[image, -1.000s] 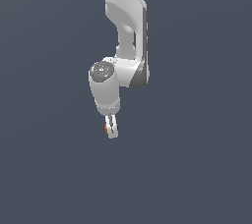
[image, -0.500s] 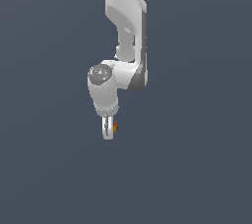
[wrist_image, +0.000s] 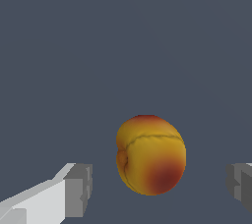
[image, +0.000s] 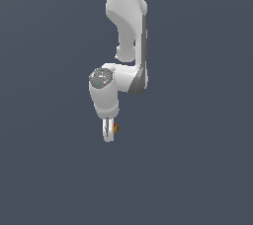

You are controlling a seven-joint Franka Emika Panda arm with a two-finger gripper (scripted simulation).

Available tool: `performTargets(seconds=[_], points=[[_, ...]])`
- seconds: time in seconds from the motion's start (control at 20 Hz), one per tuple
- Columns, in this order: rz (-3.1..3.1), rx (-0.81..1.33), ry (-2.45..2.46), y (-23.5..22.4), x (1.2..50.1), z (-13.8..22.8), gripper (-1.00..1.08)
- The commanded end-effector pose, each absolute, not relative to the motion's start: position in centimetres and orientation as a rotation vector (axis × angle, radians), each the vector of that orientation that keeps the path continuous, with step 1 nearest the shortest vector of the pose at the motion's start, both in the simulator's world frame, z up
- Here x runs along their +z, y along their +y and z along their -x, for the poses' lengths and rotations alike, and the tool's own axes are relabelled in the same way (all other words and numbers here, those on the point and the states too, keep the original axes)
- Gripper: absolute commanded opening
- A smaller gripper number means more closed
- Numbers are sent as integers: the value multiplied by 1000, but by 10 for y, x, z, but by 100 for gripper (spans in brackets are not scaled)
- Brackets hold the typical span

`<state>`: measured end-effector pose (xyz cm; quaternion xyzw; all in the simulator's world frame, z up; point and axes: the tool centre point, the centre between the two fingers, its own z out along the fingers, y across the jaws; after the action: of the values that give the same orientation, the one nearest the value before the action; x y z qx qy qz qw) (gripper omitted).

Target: Pick up the object and move it to a goal position.

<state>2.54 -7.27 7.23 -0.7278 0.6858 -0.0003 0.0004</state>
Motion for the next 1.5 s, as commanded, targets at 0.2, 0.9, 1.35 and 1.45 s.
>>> performTargets(seconds=[0.2, 0.9, 1.35, 1.45], points=[[2283, 0, 2159, -73, 41, -24, 100], [2283, 0, 2159, -73, 34, -25, -100], [2246, 4, 2119, -58, 50, -36, -100], [2223, 7, 2094, -48, 61, -43, -100]])
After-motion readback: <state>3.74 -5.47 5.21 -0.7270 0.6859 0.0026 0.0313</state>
